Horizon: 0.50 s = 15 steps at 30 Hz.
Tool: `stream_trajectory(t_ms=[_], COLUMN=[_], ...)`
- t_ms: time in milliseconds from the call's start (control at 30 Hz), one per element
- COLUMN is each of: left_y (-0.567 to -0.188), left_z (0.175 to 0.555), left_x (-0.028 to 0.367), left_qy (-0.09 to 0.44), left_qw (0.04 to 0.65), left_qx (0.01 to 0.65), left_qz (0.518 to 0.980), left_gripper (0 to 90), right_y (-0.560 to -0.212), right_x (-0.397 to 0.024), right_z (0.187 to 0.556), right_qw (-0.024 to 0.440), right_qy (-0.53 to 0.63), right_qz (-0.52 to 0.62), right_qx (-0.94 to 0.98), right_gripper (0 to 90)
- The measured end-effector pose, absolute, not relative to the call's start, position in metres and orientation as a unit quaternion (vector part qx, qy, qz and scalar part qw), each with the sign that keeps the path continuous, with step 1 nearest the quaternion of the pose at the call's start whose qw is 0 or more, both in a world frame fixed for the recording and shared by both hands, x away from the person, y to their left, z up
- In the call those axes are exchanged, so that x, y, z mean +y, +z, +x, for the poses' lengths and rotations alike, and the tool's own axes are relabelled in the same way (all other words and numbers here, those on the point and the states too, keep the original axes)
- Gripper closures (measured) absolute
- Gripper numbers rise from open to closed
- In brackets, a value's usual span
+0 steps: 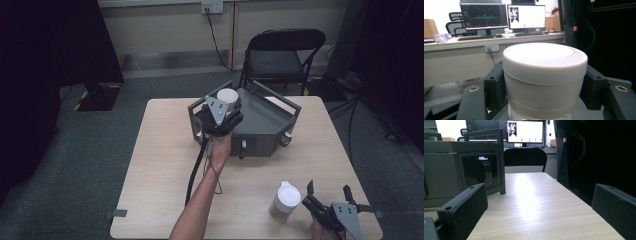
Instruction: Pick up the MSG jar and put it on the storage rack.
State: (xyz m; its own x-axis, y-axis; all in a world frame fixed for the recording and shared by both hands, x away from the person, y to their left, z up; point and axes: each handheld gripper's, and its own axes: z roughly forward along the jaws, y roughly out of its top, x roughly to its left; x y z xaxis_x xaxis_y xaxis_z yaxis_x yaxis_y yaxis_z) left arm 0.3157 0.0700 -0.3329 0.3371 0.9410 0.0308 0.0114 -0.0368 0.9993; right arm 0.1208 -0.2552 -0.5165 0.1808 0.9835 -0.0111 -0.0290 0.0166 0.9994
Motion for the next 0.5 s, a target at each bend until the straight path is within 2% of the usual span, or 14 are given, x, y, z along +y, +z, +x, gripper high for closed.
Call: stream_trajectory(t_ms=[267,500], left_y=[-0.337,-0.340], left_z=[0.331,0.336], left_x=[0.069,0.069], left_qy=[0.390,0.386], left_qw=[0.554,0.547], left_qx=[0.439,0.442], left_qz=[0.590,0.597], left_gripper=[34.1,34.0], right_y=[-0.516,-0.517], right_x=[-0.256,-0.255], right_z=[0.121,0.120], right_qw=[0.554,0.555], right_qy=[0.457,0.457], right_qz=[0.531,0.531], right_qx=[0.450,0.449], right_gripper=[0.0,0.0])
